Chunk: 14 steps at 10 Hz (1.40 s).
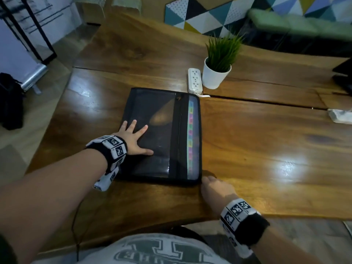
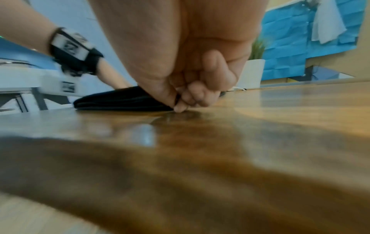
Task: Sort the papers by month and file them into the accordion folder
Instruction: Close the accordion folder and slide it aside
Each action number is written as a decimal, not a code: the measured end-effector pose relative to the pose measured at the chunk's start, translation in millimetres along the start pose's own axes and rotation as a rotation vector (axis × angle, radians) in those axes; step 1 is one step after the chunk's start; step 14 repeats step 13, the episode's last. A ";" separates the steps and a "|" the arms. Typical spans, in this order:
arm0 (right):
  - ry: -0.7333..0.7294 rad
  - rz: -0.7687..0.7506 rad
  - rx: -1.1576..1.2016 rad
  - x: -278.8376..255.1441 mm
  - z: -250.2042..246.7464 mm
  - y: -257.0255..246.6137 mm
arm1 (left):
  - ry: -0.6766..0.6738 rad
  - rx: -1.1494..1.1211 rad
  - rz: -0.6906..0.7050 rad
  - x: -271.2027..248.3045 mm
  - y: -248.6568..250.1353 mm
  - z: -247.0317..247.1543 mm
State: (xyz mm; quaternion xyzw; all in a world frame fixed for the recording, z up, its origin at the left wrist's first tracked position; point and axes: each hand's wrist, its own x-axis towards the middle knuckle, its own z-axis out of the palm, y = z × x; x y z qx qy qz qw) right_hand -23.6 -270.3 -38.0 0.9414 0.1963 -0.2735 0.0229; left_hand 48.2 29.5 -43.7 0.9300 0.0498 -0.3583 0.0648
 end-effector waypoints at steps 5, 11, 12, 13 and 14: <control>0.000 -0.215 -0.015 14.1 -11.1 -139.8 | 0.172 0.074 -0.094 -17.7 22.4 7.4; -0.333 -0.611 -0.113 32.9 -46.5 -191.6 | -0.018 -0.359 0.025 -44.1 -37.6 -16.4; -0.234 -0.606 0.064 19.0 -74.5 -147.3 | 0.090 -0.379 0.038 -48.2 -60.4 -7.2; -0.100 -0.492 0.289 -3.6 -107.1 -88.1 | 0.132 -0.382 0.016 -55.7 -82.9 28.9; -0.100 -0.492 0.289 -3.6 -107.1 -88.1 | 0.132 -0.382 0.016 -55.7 -82.9 28.9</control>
